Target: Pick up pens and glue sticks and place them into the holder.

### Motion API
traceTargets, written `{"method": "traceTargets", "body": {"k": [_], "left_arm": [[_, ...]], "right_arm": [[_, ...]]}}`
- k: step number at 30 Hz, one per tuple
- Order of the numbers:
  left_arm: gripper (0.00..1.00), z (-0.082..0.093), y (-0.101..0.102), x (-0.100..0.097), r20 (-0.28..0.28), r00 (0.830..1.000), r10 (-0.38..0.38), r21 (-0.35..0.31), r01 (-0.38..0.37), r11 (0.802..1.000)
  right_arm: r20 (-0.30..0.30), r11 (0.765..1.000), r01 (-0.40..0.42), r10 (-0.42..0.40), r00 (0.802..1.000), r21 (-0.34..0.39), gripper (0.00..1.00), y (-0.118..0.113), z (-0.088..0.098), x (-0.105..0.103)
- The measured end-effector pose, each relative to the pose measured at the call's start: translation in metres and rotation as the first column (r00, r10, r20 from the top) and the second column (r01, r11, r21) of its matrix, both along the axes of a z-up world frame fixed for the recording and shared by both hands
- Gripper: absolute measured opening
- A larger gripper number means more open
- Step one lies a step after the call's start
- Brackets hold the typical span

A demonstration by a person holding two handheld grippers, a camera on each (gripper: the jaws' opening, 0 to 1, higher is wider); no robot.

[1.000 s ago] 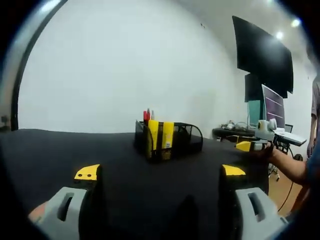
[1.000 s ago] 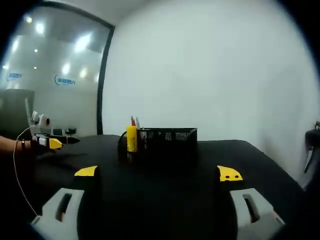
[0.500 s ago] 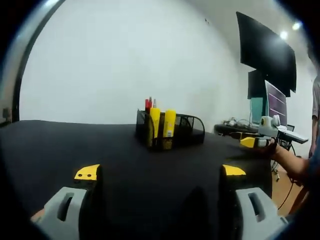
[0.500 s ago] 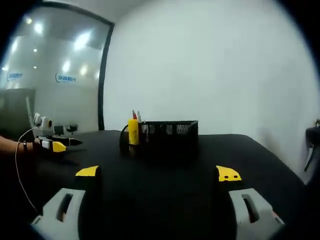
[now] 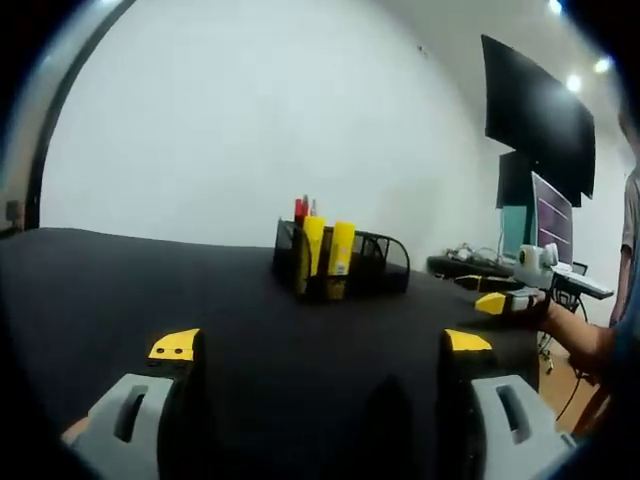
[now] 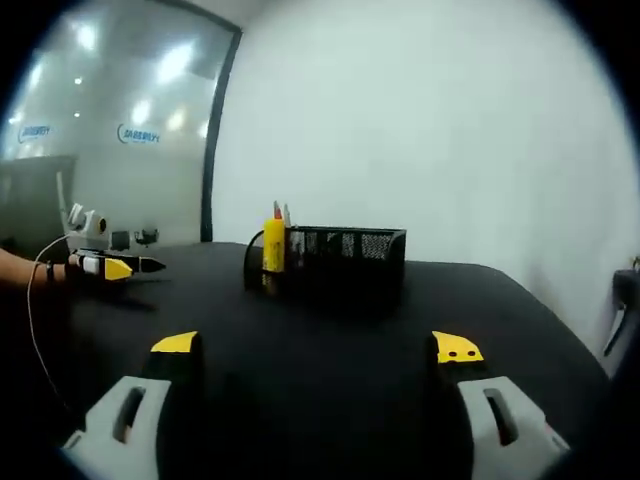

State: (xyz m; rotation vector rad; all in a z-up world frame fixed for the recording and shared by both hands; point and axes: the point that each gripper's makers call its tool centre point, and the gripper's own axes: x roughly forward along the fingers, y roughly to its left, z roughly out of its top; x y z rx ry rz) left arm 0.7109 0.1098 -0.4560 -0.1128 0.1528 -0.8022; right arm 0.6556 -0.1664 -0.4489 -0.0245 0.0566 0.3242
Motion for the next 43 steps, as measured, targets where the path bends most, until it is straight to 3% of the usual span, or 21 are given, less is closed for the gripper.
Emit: {"method": "traceTargets", "body": {"k": [4, 8, 12, 15, 20, 32, 39, 43], "left_arm": [[0.96, 0.002, -0.001, -0.003, 0.025, 1.0, -0.008, 0.006, 0.008, 1.0], [0.96, 0.012, 0.002, -0.007, 0.062, 0.998, -0.018, -0.038, 0.02, 0.999], [0.96, 0.02, 0.001, -0.012, 0.081, 0.996, -0.033, -0.077, 0.039, 0.996], [0.96, 0.015, -0.004, -0.014, 0.049, 0.997, -0.055, -0.067, 0.058, 0.996], [0.96, 0.009, -0.009, -0.017, 0.049, 0.997, -0.062, -0.026, 0.064, 0.998], [0.96, 0.013, -0.003, -0.017, 0.054, 0.998, -0.043, -0.048, 0.045, 0.998], [0.96, 0.006, -0.007, -0.019, 0.044, 0.998, -0.055, -0.004, 0.055, 0.998], [0.96, 0.011, -0.002, -0.018, 0.048, 0.998, -0.041, -0.035, 0.043, 0.998]], "right_arm": [[0.014, 1.0, 0.008, -0.008, 1.0, 0.011, 0.86, -0.002, 0.003, 0.0], [0.016, 0.998, 0.031, -0.032, 0.999, 0.056, 0.86, -0.01, 0.006, 0.001], [0.028, 0.997, 0.02, -0.022, 0.999, 0.073, 0.86, -0.003, 0.01, -0.004], [0.031, 0.998, 0.013, -0.015, 0.999, 0.058, 0.86, 0.004, 0.01, -0.007], [0.009, 0.998, 0.042, -0.042, 0.999, 0.037, 0.84, -0.004, 0.005, -0.004], [0.016, 0.998, 0.05, -0.05, 0.999, 0.038, 0.83, -0.003, 0.008, -0.005], [0.023, 0.998, 0.044, -0.045, 0.999, 0.037, 0.82, -0.001, 0.008, -0.007], [0.023, 0.999, 0.038, -0.039, 0.999, 0.034, 0.81, 0.0, 0.008, -0.008]]}}
